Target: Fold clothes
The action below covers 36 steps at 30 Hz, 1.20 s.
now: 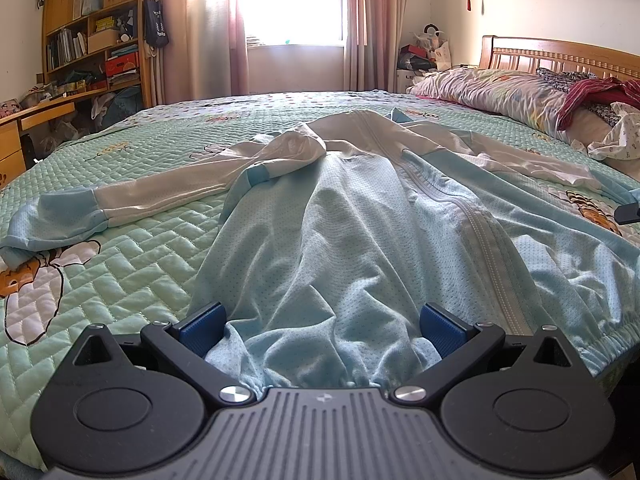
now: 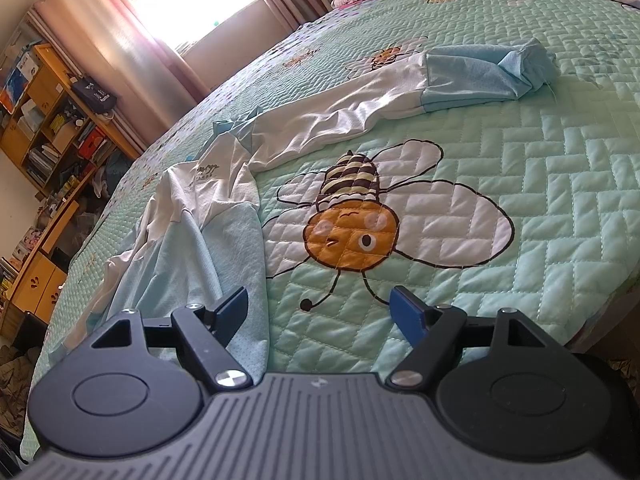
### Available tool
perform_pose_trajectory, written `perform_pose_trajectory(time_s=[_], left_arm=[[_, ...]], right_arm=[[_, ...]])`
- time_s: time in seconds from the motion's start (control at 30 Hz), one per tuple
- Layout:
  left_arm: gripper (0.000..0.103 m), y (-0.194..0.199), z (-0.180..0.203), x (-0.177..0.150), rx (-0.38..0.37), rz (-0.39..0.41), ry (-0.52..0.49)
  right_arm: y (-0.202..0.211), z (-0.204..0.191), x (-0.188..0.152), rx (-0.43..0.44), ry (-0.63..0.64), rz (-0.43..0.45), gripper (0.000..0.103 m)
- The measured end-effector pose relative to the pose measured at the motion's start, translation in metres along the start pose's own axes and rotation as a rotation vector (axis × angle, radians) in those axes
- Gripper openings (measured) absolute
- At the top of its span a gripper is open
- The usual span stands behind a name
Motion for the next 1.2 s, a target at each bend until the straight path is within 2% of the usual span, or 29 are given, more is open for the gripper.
perform_pose_trajectory(time_s=[0.8, 0.9, 1.0, 1.1, 1.2], left_arm=[[0.102, 0.009, 0.002, 0.009, -0.025, -0.018, -0.025], [0.098, 0.012, 0.003, 0.012, -0.033, -0.023, -0.032], [0.101, 0.037, 0.003, 0.031, -0.056, 0.035, -0.035], [0.102, 0.058, 0.008, 0.055, -0.090, 0.103, -0.047], [0.102, 0.057, 0.017, 0.079, -0.134, 0.111, -0.070]], right_arm=[[-0.001, -0.003, -0.001, 0.004, 0.015, -0.003, 0.083], [0.003, -0.003, 0.002, -0.002, 0.008, 0.011, 0.083], [0.021, -0.008, 0.013, -0.027, 0.025, 0.084, 0.083], [0.032, -0.029, 0.021, 0.015, 0.068, 0.122, 0.083], [0.029, -0.057, 0.030, 0.079, 0.104, 0.133, 0.083]])
Point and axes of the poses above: each gripper's, at about its wrist camera, not at the fingertips, and y roughly against the way its jaws point, z to its right, x to its top, the point moved 10 cm from there along -y, roughly the way its jaws point, and after that the axes turned 8 degrees about x, right-handed, at the moved point
